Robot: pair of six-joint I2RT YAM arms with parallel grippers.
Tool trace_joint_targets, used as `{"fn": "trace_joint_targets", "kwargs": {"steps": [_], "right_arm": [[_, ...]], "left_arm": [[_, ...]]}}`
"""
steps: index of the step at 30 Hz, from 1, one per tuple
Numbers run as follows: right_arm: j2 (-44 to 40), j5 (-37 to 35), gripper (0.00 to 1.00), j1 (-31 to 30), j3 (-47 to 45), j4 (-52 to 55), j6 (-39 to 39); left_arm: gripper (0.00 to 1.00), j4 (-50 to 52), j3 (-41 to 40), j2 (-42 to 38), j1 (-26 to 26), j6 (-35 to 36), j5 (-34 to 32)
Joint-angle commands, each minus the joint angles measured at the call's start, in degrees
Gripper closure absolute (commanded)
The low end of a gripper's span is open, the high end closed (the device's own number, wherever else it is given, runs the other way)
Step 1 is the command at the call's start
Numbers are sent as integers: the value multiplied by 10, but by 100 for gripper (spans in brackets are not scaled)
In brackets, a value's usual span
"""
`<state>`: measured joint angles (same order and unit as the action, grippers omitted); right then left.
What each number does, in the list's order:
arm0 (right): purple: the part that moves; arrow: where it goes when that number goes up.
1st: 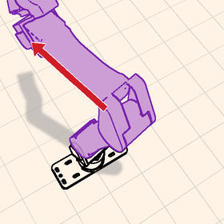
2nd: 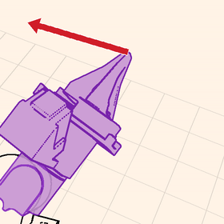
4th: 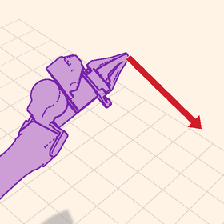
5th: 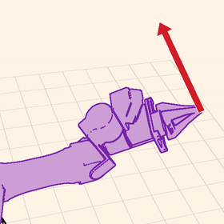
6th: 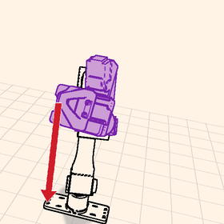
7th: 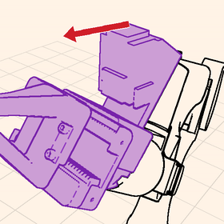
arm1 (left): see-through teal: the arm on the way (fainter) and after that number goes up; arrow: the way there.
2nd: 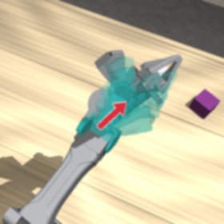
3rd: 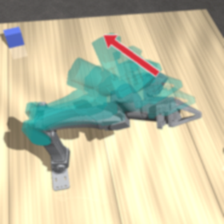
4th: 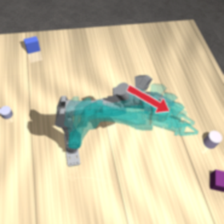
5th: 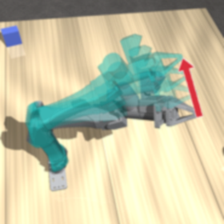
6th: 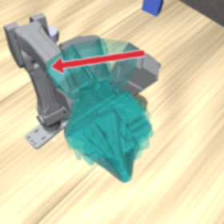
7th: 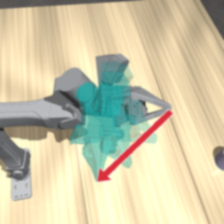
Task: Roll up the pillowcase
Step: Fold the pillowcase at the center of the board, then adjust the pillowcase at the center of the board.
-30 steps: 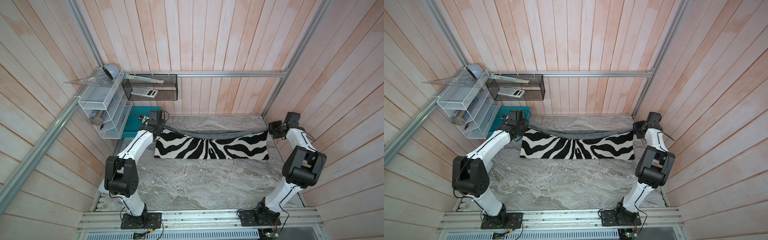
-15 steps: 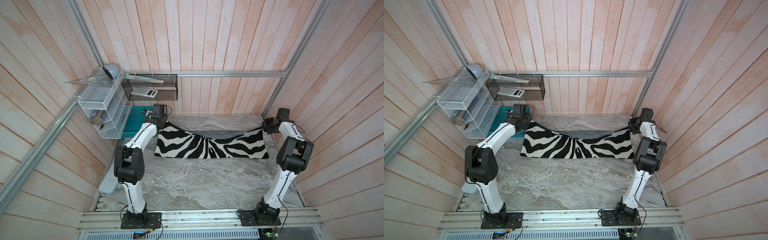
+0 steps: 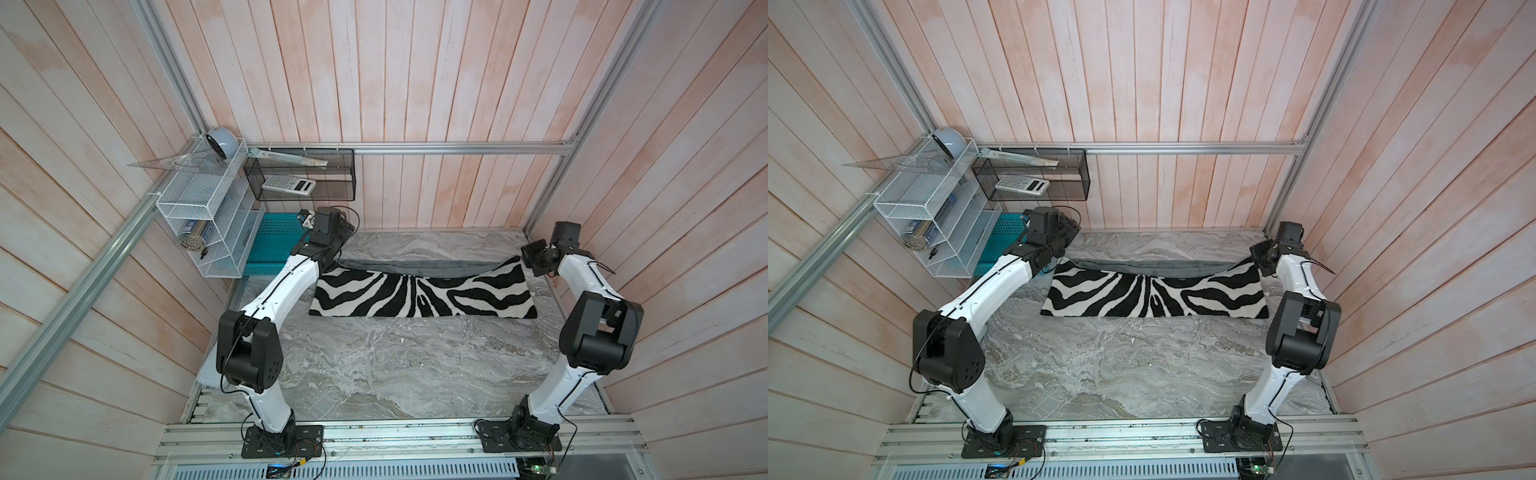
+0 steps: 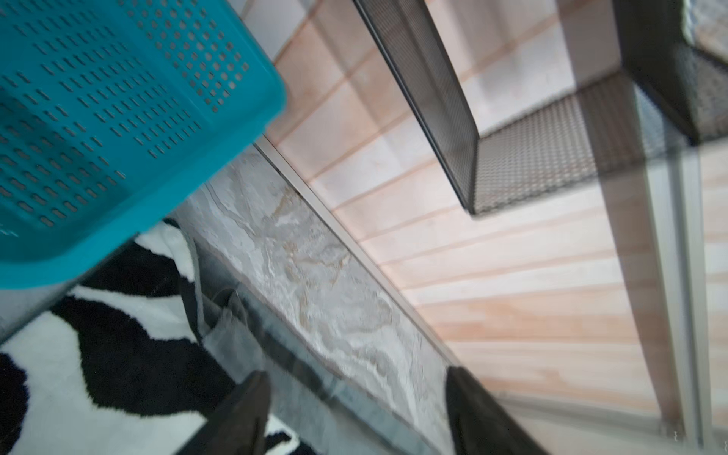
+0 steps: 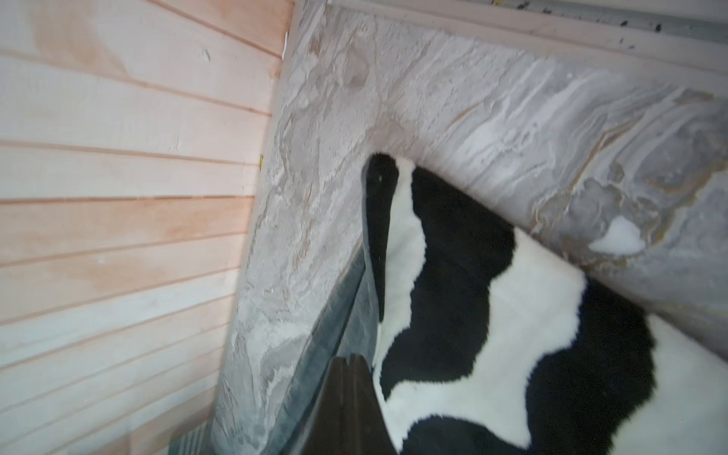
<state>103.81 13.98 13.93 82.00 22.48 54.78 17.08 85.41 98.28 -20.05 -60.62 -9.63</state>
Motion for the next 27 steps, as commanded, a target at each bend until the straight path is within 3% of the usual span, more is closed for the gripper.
{"fn": "trace_joint_targets", "kwargs": {"steps": [1, 5, 8, 17, 20, 27], "right_arm": [[18, 21, 100, -51, -44, 2, -50], [109, 121, 100, -112, 7, 28, -84], [166, 157, 100, -161, 78, 79, -119], [239, 195, 100, -243, 168, 107, -113], [219, 177, 100, -251, 147, 106, -120], [191, 230, 100, -281, 87, 78, -107]], "left_arm": [[100, -9, -77, -12, -29, -4, 0], [100, -90, -181, -8, -47, -67, 50], [100, -124, -222, 17, -74, -93, 56], [100, -158, -231, 85, -84, -119, 61], [100, -156, -234, 93, -82, -121, 58], [100, -171, -246, 111, -80, -129, 65]]}}
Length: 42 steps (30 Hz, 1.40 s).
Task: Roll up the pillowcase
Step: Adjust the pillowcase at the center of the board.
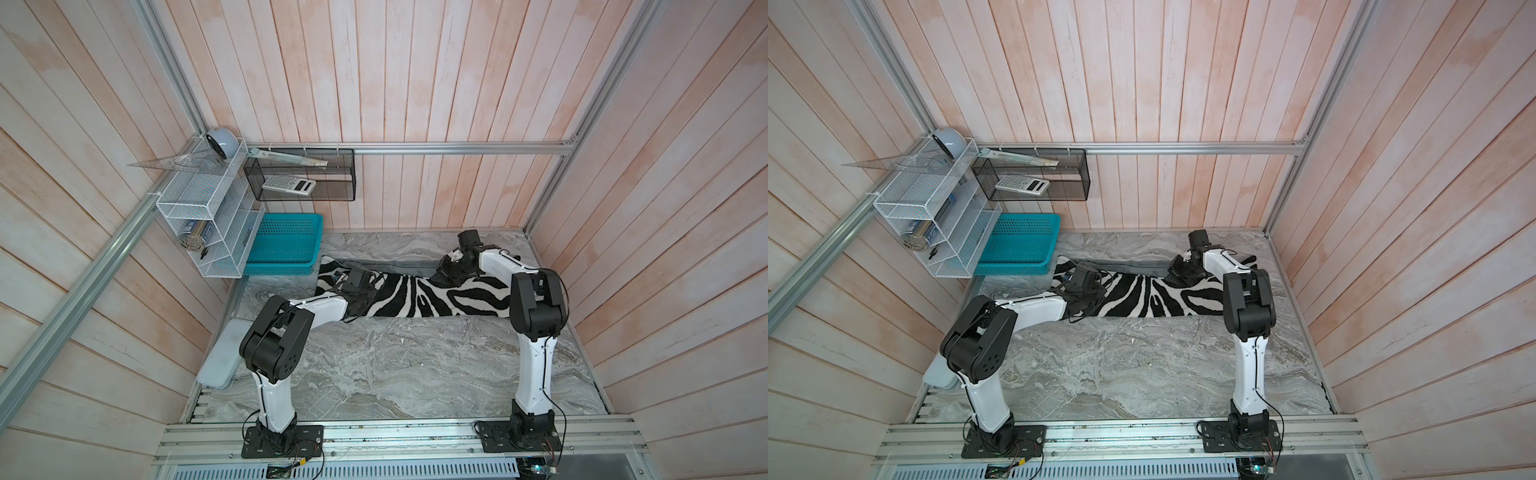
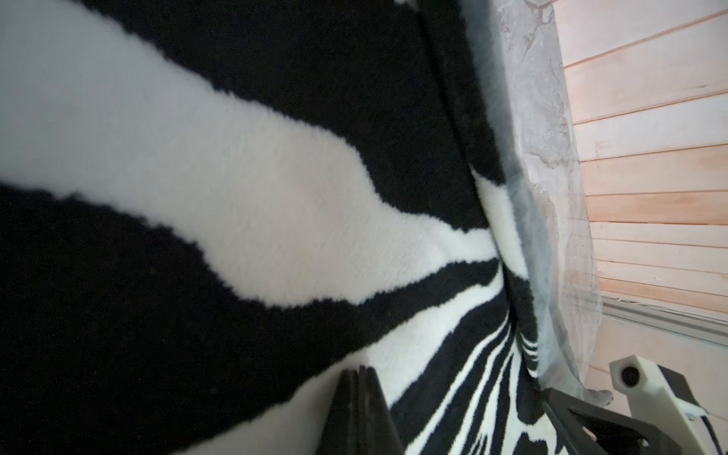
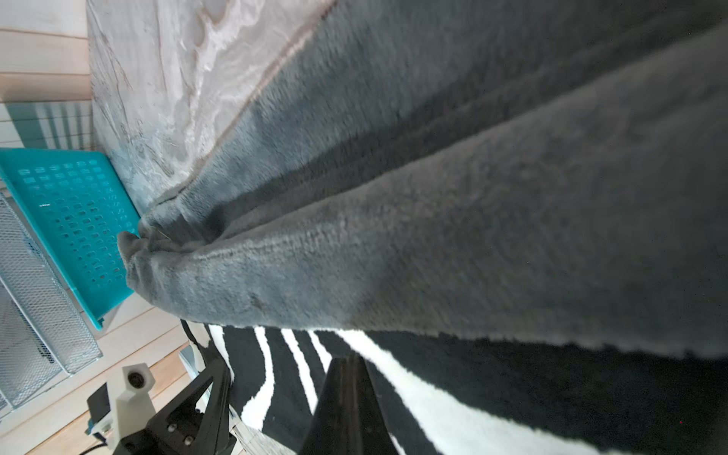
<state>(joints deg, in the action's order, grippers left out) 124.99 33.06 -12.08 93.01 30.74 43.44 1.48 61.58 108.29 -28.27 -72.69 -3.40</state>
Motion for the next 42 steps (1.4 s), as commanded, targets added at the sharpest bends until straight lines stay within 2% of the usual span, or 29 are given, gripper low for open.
{"fn": "trace_joint_targets", "kwargs": {"steps": [1, 5, 11, 19, 25, 30, 32, 39, 42], "right_arm": [[-23, 44, 100, -26, -35, -19, 15], [-7, 44, 100, -49, -33, -42, 31], [22, 25, 100, -40, -5, -87, 77], [113, 22, 100, -16, 171, -5, 59], [125, -32, 100, 17, 263, -9, 46], [150, 3, 100, 46, 350, 40, 32], [114, -11, 100, 45, 323, 76, -4], [-112, -11, 100, 41, -78, -51, -6], [-177, -31, 100, 43, -198, -77, -17]], "left_arm": [[100, -18, -10, 11, 3, -10, 3], [100, -18, -14, 8, 2, -8, 2], [100, -24, -31, 7, 4, -13, 3], [100, -42, -61, 2, 5, -18, 10], [100, -44, -68, -11, 7, -13, 14], [100, -38, -62, -24, 7, -2, 17], [100, -32, -45, -22, 9, 12, 22], [100, 22, 90, 12, 16, 41, 42], [100, 36, 147, 47, 16, 35, 65]]}}
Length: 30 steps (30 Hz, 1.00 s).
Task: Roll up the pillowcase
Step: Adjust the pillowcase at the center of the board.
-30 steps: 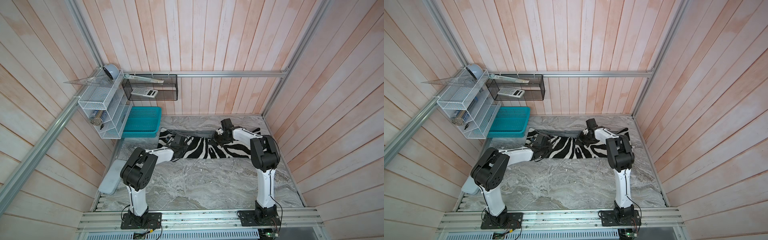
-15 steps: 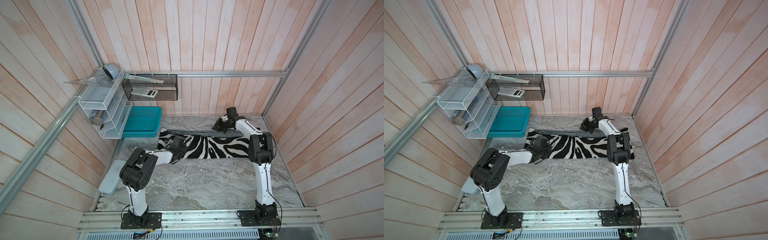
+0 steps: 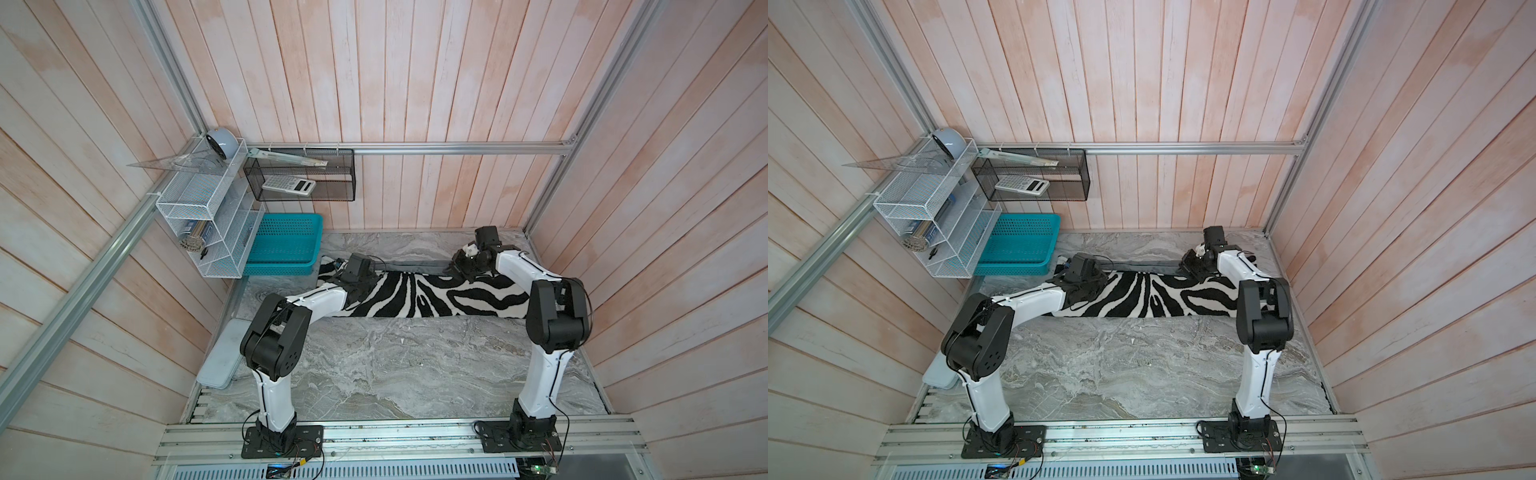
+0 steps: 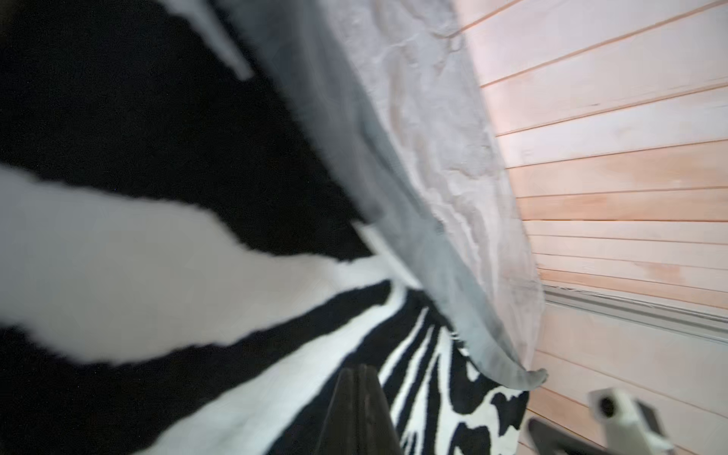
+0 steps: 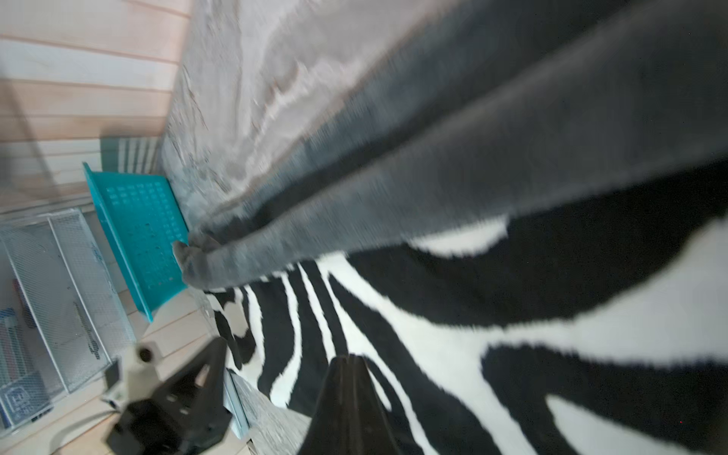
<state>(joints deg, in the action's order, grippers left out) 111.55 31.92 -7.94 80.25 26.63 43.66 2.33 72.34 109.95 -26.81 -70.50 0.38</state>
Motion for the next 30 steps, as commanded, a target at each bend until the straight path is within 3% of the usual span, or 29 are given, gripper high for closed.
{"fn": "trace_joint_targets", "kwargs": {"steps": [1, 8, 13, 16, 23, 27, 30], "right_arm": [[-51, -31, 100, 3, -86, -27, -30], [-25, -102, 100, 63, -115, 21, -77], [3, -138, 100, 34, -123, 85, -91], [-34, -160, 100, 3, -162, 127, -100], [-129, -80, 100, -25, -286, 169, -105], [-175, -57, 100, -79, -343, 167, -83], [-183, 2, 100, -120, -372, 147, -63]], "left_arm": [[100, 29, 47, 38, 1, 7, 34], [100, 8, -2, 26, -54, -39, 28], [100, -50, -109, 22, -69, -108, 15], [100, -53, -140, 18, -63, -112, 11], [100, -16, -143, -8, -31, -72, 19], [100, 19, -110, 0, -8, -24, 43], [100, 45, -61, 23, 7, 25, 65]]}}
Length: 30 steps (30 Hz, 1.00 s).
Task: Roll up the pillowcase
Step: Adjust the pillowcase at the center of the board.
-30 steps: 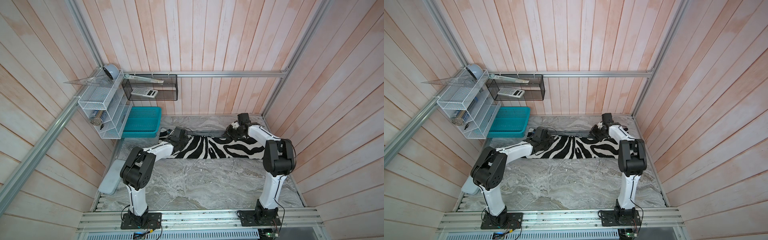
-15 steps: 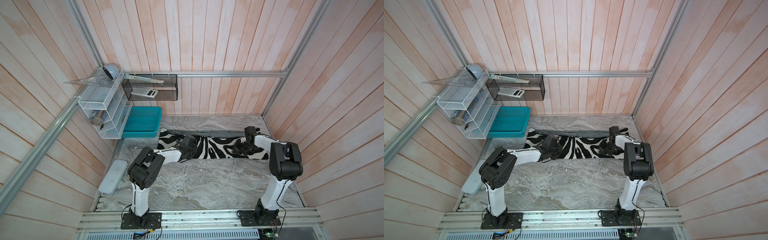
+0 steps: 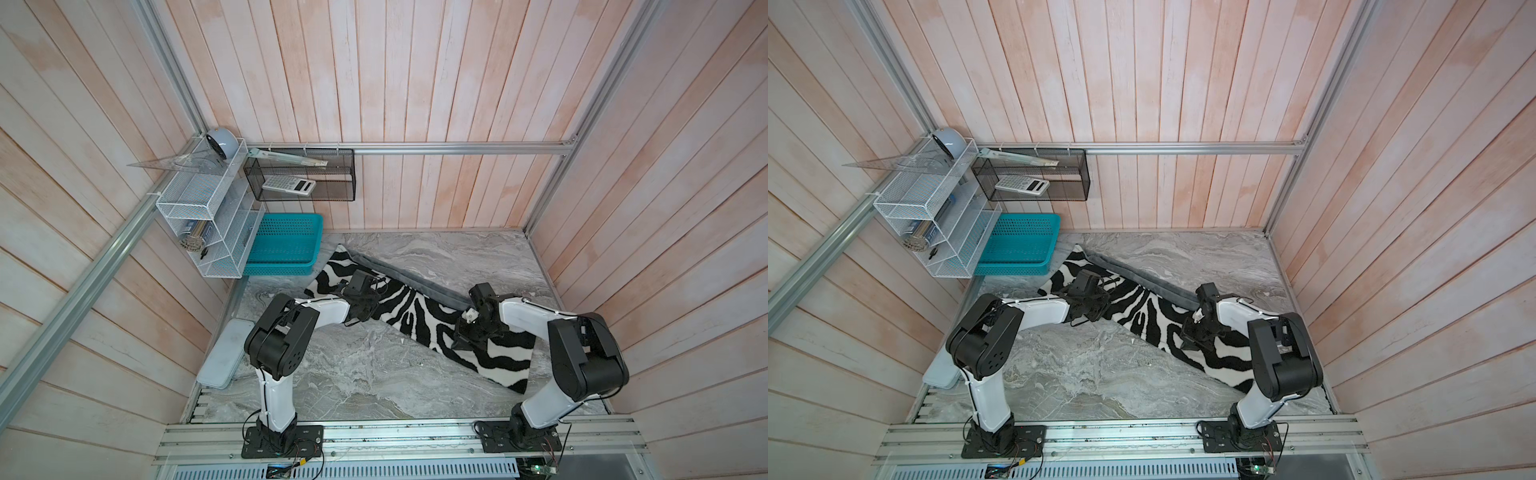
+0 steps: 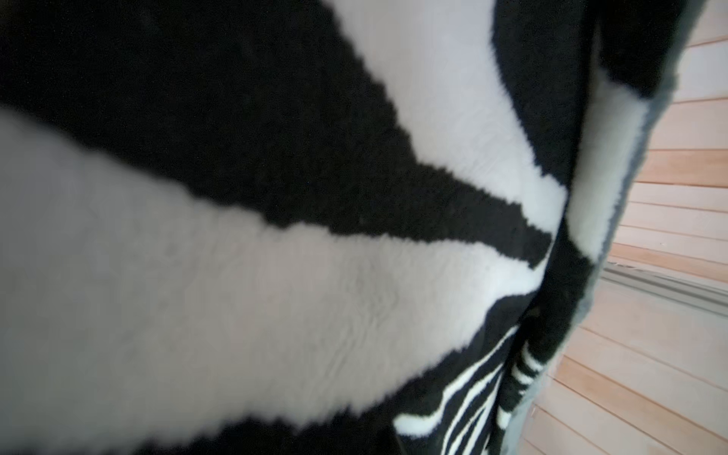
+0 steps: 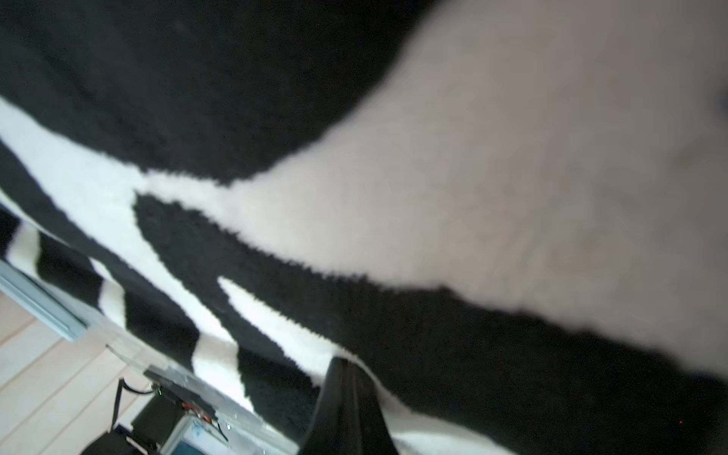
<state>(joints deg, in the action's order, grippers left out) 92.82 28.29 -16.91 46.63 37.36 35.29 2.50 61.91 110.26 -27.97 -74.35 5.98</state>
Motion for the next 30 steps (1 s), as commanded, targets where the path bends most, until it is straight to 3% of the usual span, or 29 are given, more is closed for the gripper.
{"fn": "trace_joint_targets", "kwargs": {"steps": [1, 6, 10, 14, 17, 21, 30], "right_arm": [[2, 43, 100, -44, -40, 35, 31], [-43, 111, 100, -84, -13, 1, 59], [-99, -23, 100, -84, 107, 92, 7], [-74, -210, 64, -89, 237, 141, -52], [-4, -277, 54, -103, 300, 140, -103], [121, -356, 53, -138, 412, 216, -166], [168, -393, 45, -180, 432, 128, -214]], "left_arm": [[100, 61, 70, 32, 22, 84, 14], [100, 144, 233, 104, 45, 152, 44], [100, 190, 342, 161, 61, 173, 58], [100, 225, 402, 201, 70, 176, 69], [100, 224, 387, 201, 71, 159, 74], [100, 182, 299, 153, 72, 140, 69], [100, 87, 136, 73, 70, 106, 73]]}}
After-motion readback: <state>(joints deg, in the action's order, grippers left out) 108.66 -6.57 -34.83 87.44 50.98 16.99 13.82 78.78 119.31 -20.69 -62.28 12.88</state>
